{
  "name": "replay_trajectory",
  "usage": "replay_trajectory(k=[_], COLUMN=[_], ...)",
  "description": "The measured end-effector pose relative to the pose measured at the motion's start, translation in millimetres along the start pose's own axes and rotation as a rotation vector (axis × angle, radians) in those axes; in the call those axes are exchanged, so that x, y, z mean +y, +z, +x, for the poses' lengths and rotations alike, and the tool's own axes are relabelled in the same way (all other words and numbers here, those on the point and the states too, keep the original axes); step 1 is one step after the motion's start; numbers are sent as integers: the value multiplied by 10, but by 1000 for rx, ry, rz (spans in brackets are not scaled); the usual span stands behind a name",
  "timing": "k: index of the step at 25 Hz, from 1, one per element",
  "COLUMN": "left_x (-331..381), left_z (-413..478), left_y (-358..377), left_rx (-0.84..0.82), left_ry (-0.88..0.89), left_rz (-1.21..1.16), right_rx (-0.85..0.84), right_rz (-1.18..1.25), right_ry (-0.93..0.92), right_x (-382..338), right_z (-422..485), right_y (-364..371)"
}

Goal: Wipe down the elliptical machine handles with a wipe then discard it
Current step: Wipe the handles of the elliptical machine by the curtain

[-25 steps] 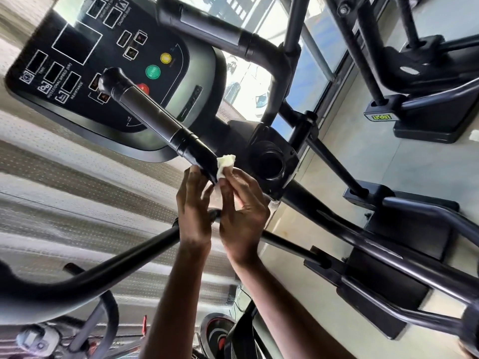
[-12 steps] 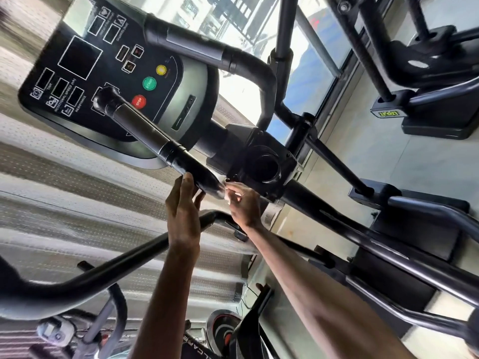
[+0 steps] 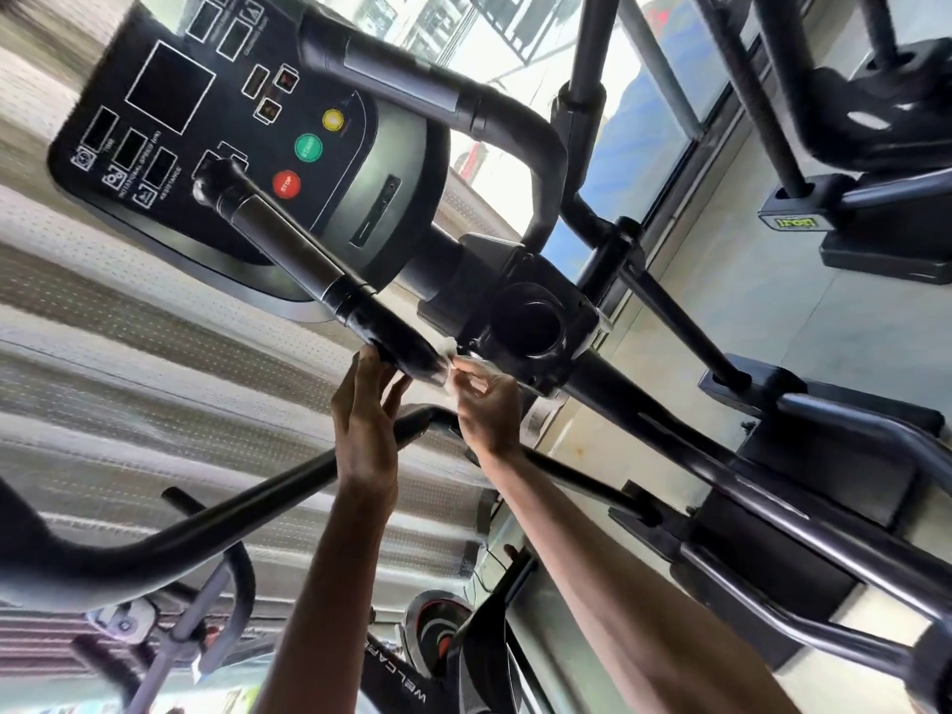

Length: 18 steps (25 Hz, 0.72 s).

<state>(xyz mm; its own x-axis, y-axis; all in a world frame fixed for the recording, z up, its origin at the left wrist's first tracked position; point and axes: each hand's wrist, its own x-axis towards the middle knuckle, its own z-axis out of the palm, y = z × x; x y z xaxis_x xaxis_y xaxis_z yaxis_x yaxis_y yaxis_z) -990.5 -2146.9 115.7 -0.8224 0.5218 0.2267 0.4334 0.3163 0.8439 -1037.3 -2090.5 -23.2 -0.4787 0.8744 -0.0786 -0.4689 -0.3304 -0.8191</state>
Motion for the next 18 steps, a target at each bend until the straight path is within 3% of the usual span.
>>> replay_trajectory(k=[8, 11, 14, 18], left_x=[-58, -95, -119, 8], left_z=[-5, 37, 91, 89], left_y=[20, -38, -37, -47], left_rx=[2, -20, -42, -43], left_ry=[27, 100, 130, 53], left_rz=[-99, -154, -203, -391], right_rx=[-53, -25, 38, -78], right_rz=[105, -91, -350, -640], right_ry=[-457, -721, -872, -1008], right_x=[-945, -1145, -1212, -1170], right_z=[-417, -424, -368, -438], right_y=[-225, -104, -23, -160])
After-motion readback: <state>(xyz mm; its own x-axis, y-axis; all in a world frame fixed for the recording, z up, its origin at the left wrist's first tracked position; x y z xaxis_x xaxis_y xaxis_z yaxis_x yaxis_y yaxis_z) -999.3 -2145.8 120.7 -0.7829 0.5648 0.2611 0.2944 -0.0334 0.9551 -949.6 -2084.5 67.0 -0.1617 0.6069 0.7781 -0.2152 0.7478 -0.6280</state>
